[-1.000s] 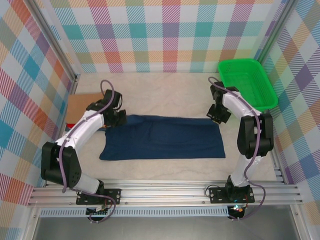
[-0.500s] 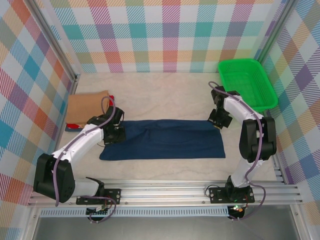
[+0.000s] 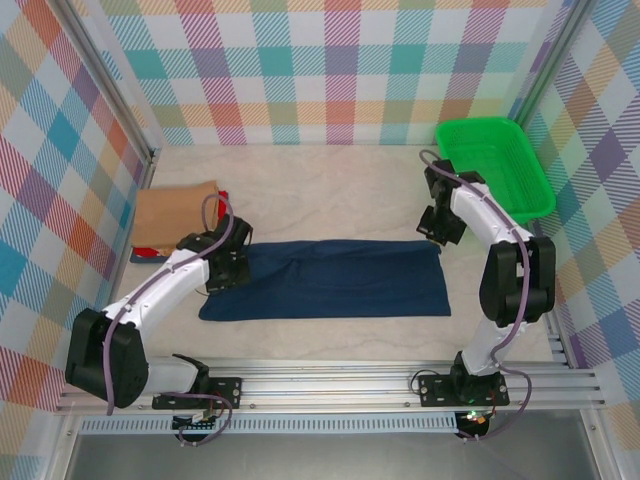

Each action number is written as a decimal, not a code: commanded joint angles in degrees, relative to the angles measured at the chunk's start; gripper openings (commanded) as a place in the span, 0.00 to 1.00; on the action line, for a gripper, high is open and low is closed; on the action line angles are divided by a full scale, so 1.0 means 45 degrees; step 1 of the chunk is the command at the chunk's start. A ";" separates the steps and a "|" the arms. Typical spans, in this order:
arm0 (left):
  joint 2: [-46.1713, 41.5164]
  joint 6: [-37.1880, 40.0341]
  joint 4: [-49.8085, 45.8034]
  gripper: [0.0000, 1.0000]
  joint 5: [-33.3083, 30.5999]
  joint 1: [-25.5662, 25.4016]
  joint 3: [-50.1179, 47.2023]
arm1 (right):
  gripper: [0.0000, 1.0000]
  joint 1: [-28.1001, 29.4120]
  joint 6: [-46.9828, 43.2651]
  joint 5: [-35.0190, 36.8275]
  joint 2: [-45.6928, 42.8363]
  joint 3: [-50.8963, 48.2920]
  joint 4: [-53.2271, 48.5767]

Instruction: Fold and stack the t-shirts

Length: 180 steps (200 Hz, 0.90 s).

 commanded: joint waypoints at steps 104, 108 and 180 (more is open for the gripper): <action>-0.1252 -0.0483 -0.1862 0.00 -0.1522 -0.0111 0.0780 | 0.00 -0.0070 -0.0274 0.0232 -0.1068 -0.0062 -0.1136; -0.1258 -0.0580 -0.1833 0.00 -0.1498 -0.0127 0.0625 | 0.00 -0.0070 -0.0247 0.0174 -0.1110 -0.0217 -0.1096; -0.0445 -0.1632 -0.1114 0.00 -0.1507 -0.0583 -0.1085 | 0.00 -0.0069 0.0006 0.0185 -0.0214 -0.2563 -0.0107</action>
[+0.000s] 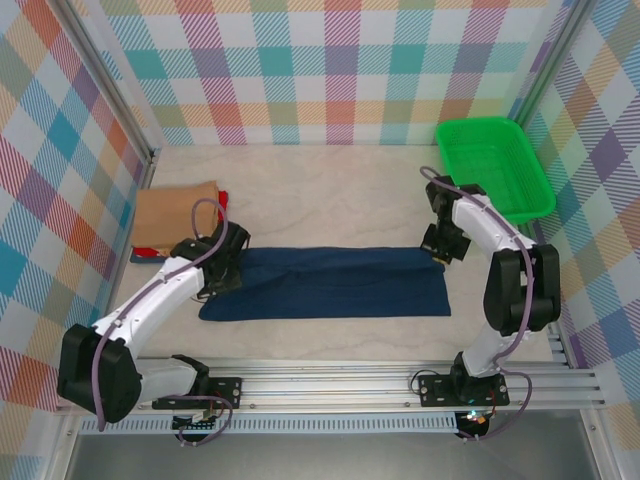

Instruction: Fold and stack the t-shirts

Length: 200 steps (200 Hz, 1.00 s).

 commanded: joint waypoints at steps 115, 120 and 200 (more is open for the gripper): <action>0.1358 -0.0839 -0.0261 0.00 -0.0904 -0.0936 -0.0359 | 0.00 -0.0065 0.0137 0.0754 0.0970 -0.0580 0.0304; 0.1266 -0.0831 -0.0277 0.00 -0.0963 -0.0964 -0.0339 | 0.00 -0.0070 0.0119 0.0785 0.0929 -0.0519 0.0254; 0.1149 -0.1044 -0.0044 0.00 -0.1095 -0.1065 -0.0640 | 0.00 -0.0070 -0.0120 0.0823 0.0616 -0.0227 -0.0025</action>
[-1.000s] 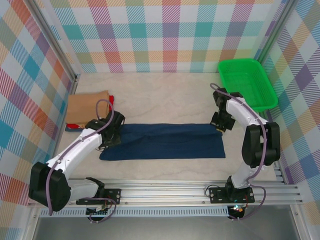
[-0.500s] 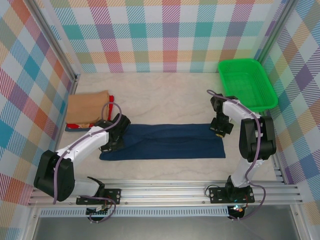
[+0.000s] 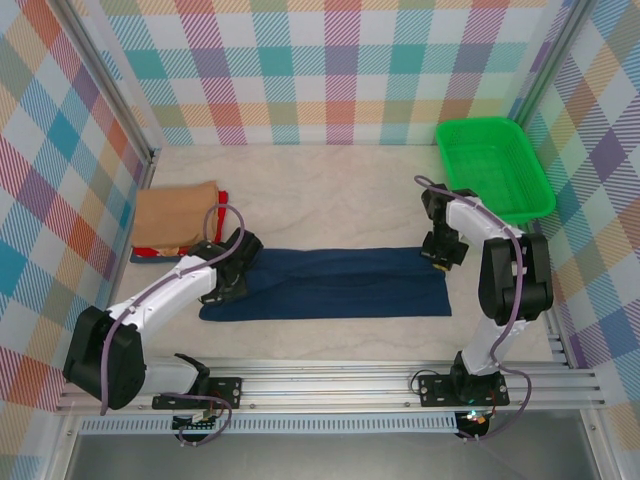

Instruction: Fold and stack the t-shirts

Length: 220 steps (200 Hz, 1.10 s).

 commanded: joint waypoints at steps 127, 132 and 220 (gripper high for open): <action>0.0033 -0.0784 -0.0203 0.00 -0.1385 -0.0879 -0.0433 | 0.00 -0.0070 0.0023 0.0451 0.0167 -0.0528 -0.0054; -0.0025 -0.0802 -0.0248 0.00 -0.1454 -0.0879 -0.0432 | 0.00 -0.0060 0.0023 0.0480 0.0134 -0.0454 -0.0106; -0.0103 -0.1091 -0.0281 0.00 -0.2000 -0.1035 -0.0533 | 0.00 -0.0031 0.0171 0.0926 -0.0245 -0.0628 -0.0248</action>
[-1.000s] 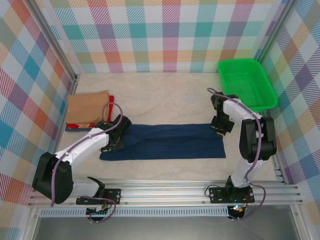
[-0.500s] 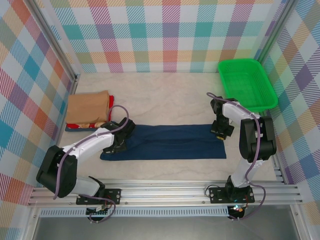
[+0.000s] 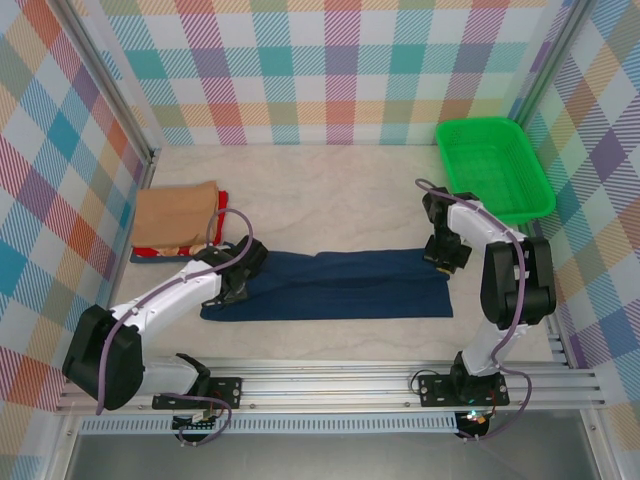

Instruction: Fold and stack the t-shirts

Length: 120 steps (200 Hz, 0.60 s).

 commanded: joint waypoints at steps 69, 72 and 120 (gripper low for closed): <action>0.1651 -0.0646 -0.0296 0.38 -0.0027 -0.0195 0.0395 | 0.34 0.0067 0.0424 0.0140 0.0228 -0.0267 -0.0261; 0.1583 -0.0707 -0.0413 0.42 -0.0084 -0.0195 0.0502 | 0.37 0.0057 0.0448 0.0196 0.0110 -0.0286 -0.0281; 0.0280 -0.0258 -0.0203 0.55 0.0622 0.0111 0.2177 | 0.33 0.0763 0.0495 0.0232 -0.1565 0.0016 -0.0422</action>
